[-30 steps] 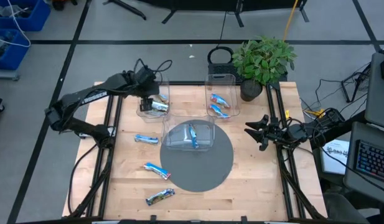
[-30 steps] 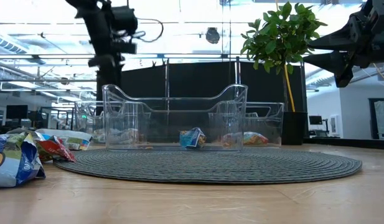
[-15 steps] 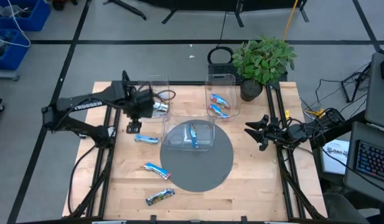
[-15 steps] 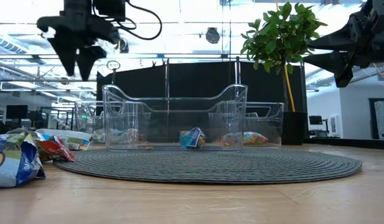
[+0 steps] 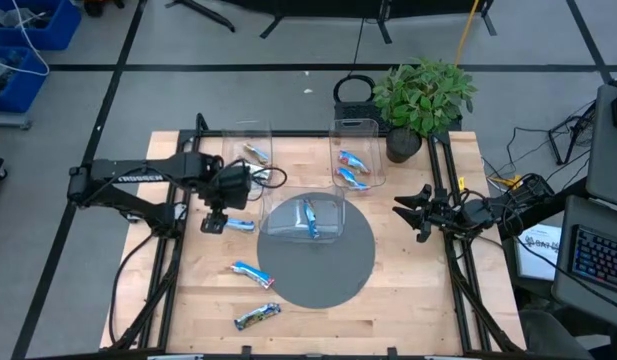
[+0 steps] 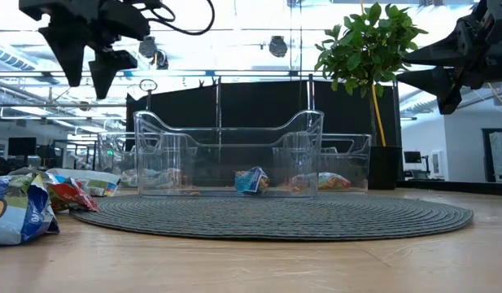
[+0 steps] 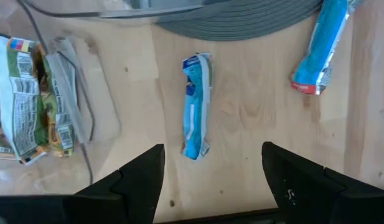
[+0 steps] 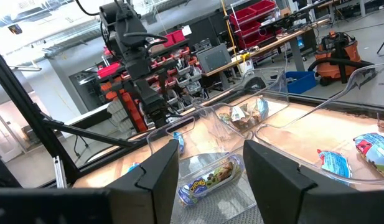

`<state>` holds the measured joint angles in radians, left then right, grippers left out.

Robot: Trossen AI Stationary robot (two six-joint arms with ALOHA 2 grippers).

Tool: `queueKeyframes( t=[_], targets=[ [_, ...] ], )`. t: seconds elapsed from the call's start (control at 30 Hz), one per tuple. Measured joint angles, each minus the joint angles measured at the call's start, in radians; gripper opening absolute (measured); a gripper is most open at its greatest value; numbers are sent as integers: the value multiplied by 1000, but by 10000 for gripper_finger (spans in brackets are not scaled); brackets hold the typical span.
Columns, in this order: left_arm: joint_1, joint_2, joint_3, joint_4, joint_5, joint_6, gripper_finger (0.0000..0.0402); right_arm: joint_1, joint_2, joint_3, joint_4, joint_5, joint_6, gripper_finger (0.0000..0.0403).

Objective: Pick and place Granola Bars by type
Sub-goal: Put the blue granola bar into the bottom transparent bin

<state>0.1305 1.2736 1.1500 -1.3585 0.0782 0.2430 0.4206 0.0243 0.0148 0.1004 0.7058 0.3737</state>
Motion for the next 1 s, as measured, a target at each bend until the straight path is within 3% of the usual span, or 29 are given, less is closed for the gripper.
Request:
queueKeyframes(
  t=[0.2,1.0],
  targets=[
    [-36,0,-55,35,0,-72,271,0,0,0,0,0,0,171],
    [-102,1,-310,263,-77,-28,271,0,0,0,0,0,0,171]
  ],
)
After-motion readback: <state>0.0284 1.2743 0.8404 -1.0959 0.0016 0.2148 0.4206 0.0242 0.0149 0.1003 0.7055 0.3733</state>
